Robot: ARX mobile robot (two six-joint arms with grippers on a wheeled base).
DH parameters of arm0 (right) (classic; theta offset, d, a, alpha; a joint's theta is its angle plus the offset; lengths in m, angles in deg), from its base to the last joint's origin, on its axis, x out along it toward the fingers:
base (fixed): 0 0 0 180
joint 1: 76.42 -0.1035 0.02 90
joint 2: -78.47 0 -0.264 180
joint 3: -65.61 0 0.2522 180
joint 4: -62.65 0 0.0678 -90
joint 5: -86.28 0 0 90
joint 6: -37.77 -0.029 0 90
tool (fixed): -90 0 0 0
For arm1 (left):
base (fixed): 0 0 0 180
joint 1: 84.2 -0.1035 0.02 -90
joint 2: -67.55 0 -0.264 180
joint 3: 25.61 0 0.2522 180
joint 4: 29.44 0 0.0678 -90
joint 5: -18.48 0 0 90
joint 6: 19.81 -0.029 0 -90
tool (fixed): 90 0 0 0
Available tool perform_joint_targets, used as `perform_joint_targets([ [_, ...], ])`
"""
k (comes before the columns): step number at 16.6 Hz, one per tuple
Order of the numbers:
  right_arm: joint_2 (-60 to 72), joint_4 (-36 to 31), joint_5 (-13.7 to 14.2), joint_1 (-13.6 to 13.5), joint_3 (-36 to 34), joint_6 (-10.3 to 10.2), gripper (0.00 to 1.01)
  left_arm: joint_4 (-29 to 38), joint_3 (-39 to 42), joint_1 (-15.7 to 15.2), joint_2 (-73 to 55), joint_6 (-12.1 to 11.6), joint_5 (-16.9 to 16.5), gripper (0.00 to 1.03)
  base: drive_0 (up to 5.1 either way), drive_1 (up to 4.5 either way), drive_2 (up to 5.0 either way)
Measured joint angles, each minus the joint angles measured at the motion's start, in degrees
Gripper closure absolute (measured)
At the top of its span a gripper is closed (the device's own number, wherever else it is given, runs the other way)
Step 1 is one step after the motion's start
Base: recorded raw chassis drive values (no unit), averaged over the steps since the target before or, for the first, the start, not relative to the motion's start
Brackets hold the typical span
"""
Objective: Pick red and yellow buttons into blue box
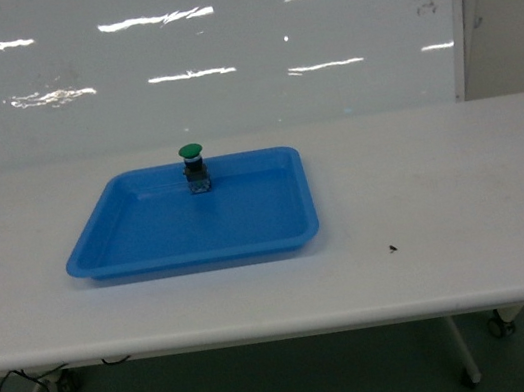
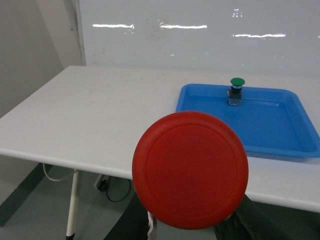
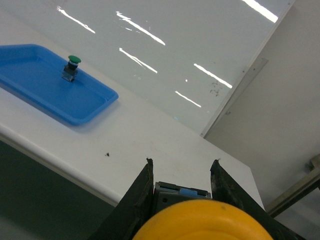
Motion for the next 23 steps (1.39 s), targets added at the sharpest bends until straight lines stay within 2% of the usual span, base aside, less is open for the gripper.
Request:
perform_joint_targets([
  [23, 0.0, 0.1, 0.0, 0.0, 0.0, 0.0, 0.72, -0.1, 0.0, 0.0, 0.0, 0.0, 0.0, 0.83, 5.0, -2.47, -2.3],
])
